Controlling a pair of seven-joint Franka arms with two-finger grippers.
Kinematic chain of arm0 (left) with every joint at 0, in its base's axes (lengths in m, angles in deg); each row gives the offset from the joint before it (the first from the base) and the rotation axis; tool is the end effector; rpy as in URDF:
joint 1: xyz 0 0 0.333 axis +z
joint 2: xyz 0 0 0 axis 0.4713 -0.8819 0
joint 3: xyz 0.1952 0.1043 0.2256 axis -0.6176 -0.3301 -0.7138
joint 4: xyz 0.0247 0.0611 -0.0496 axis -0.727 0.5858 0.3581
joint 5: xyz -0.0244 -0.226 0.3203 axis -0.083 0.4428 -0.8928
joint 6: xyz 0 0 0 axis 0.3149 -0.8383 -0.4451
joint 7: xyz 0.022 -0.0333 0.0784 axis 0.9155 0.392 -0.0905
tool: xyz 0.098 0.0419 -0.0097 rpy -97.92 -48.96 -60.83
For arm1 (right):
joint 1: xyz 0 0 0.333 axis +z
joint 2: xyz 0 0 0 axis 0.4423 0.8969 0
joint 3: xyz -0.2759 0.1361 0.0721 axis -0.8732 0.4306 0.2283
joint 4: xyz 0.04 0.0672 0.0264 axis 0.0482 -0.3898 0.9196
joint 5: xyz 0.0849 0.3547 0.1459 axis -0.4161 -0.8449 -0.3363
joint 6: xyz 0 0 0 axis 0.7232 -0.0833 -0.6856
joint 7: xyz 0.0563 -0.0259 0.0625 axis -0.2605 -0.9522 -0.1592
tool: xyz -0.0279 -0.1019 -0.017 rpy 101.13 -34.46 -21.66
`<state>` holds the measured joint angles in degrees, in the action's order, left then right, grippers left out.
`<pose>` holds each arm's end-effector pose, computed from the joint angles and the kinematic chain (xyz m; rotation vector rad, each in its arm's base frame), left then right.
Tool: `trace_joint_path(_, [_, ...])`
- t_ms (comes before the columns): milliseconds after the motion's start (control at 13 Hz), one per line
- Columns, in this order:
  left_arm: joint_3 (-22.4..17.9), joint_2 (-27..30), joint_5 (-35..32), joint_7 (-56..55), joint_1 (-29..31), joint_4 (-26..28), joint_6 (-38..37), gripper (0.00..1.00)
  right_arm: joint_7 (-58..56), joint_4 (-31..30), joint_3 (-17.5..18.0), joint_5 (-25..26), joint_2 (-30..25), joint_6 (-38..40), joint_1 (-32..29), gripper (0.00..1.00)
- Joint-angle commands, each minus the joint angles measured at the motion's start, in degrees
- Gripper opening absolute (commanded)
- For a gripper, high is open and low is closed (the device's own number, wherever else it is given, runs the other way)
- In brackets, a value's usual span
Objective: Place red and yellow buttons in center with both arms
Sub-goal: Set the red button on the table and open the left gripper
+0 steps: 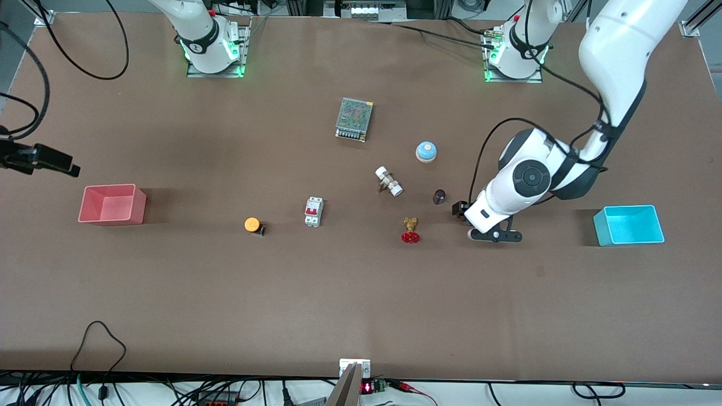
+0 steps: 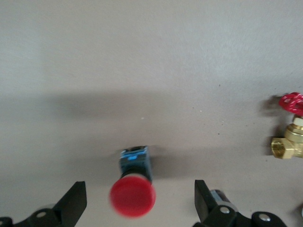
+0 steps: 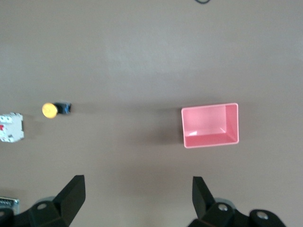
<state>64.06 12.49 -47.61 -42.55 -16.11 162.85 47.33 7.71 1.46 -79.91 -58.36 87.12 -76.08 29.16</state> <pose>0.6013 -0.1974 0.2577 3.1325 -0.0521 -0.1291 0.6058 -0.0522 0.5708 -3.1170 0.0775 0.0883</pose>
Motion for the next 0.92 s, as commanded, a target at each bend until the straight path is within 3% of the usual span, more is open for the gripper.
trace_joint_path(0, [0.2,3.5,-1.6,2.8,0.0,-5.9,-10.2,1.00,-0.3,-4.2,4.2,2.2,-3.1,-1.8,-2.4,1.00])
trace_joint_path(462, [2.0,6.6,1.3,12.0,0.6,-23.2,-34.9,1.00,0.6,-5.6,4.0,1.8,-4.2,-1.3,-2.6,1.00])
trace_joint_path(615, [2.0,8.7,3.4,12.7,0.7,-26.4,-40.0,1.00,0.6,-8.9,4.0,2.1,-6.4,-2.1,-2.6,1.00])
trace_joint_path(846, [0.3,13.2,8.1,17.3,1.2,-26.6,-43.7,1.00,0.6,-13.9,3.9,2.3,-10.1,-4.9,-2.6,1.00])
